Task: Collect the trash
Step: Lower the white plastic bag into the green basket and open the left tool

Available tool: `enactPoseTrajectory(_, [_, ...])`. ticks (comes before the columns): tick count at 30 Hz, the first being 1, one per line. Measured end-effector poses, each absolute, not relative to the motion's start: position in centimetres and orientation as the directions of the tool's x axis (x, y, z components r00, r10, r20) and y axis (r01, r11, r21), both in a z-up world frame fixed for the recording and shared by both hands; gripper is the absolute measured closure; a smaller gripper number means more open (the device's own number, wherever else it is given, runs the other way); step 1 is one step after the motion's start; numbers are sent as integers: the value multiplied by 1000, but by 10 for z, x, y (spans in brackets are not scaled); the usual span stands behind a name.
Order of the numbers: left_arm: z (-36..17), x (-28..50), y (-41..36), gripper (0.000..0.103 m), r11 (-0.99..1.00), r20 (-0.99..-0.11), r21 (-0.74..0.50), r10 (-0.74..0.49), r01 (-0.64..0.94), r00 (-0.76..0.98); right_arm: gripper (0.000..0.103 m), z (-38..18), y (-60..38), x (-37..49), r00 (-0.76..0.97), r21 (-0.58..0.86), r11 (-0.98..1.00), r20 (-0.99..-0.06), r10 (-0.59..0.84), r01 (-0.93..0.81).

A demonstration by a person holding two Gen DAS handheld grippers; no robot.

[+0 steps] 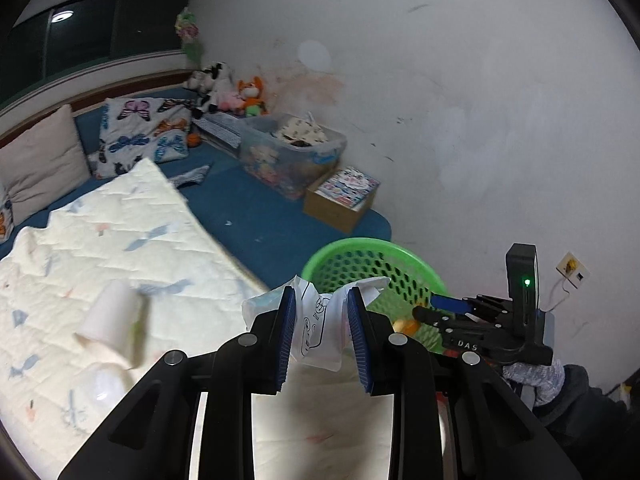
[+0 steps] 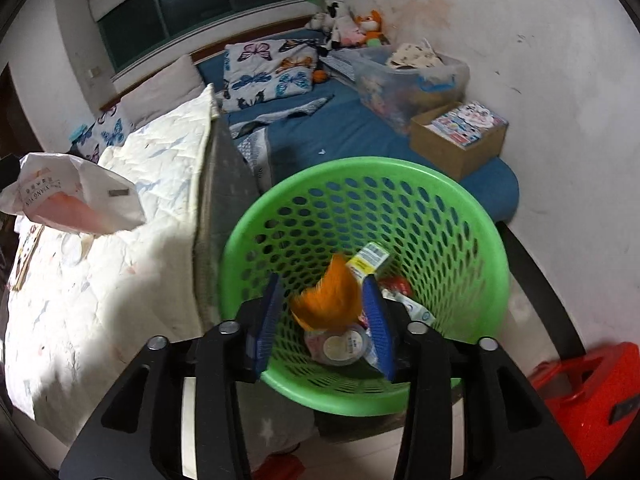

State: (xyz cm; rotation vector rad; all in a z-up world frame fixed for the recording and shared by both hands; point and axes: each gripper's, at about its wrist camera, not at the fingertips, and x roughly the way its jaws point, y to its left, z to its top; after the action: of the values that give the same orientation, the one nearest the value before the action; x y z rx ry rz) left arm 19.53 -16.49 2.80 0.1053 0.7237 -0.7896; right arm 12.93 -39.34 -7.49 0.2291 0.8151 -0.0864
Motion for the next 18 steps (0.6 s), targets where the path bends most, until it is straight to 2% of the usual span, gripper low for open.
enactPoseTrajectory(18, [-28, 188, -282, 77, 637, -725, -194, -605, 746, 329, 50, -46, -444, 73, 746, 198, 948, -663, -57, 248])
